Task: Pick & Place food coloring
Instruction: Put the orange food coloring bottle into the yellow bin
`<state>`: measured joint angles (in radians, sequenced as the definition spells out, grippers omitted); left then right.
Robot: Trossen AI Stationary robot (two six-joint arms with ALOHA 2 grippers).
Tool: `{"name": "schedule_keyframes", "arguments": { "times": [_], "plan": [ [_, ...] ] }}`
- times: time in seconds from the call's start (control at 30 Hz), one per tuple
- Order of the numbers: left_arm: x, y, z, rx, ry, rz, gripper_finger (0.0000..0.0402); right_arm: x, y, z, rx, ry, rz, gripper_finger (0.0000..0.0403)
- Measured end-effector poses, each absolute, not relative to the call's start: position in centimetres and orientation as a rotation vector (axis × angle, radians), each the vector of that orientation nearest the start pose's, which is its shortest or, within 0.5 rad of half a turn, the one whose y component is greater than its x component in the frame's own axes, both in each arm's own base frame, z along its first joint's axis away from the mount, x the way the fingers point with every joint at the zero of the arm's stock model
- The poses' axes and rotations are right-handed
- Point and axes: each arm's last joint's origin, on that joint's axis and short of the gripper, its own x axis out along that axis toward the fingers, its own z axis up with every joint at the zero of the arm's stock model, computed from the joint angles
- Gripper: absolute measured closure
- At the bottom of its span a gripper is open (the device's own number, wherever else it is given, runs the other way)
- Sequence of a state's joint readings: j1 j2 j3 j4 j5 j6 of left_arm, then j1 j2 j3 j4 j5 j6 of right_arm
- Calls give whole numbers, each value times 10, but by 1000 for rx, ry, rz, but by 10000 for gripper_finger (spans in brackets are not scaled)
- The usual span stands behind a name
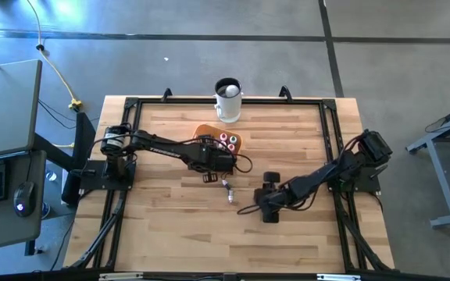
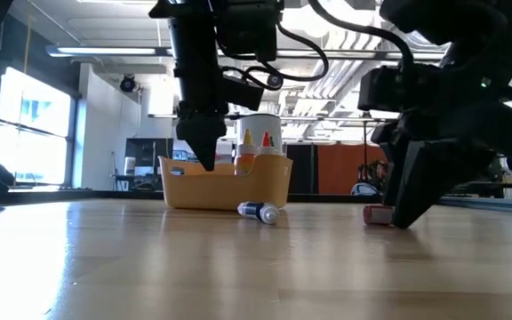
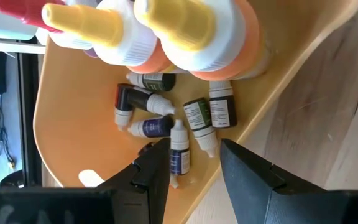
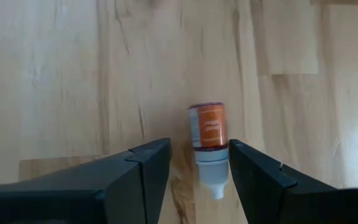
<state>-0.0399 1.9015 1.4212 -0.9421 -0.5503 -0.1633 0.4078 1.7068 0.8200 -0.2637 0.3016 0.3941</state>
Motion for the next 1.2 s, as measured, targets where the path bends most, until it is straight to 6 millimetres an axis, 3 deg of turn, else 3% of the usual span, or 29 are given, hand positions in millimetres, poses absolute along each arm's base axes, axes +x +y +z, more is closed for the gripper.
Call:
{"name": "schedule_keyframes", "arguments": {
  "times": [0.23,0.4,0.57,0.77,0.93,1.03,1.1,1.2],
  "plan": [
    [365,1,202,281,1328,529,266,277,110,113,-109,1111,-106,246],
    [360,3,204,319,1337,614,266,277,109,113,-107,1119,-96,280],
    [336,6,225,296,1357,790,266,278,109,112,-38,1111,-109,339],
    [302,5,256,225,1381,940,266,299,110,119,-9,890,-65,343],
    [284,7,273,232,1383,1001,266,335,98,152,-95,533,-133,337],
    [278,8,280,239,1371,1007,266,359,86,185,-188,376,-185,338],
    [275,8,283,229,1362,1010,266,375,73,212,-249,310,-224,342],
    [272,7,286,192,1349,1028,266,393,39,237,-305,344,-294,342]
  ]
}}
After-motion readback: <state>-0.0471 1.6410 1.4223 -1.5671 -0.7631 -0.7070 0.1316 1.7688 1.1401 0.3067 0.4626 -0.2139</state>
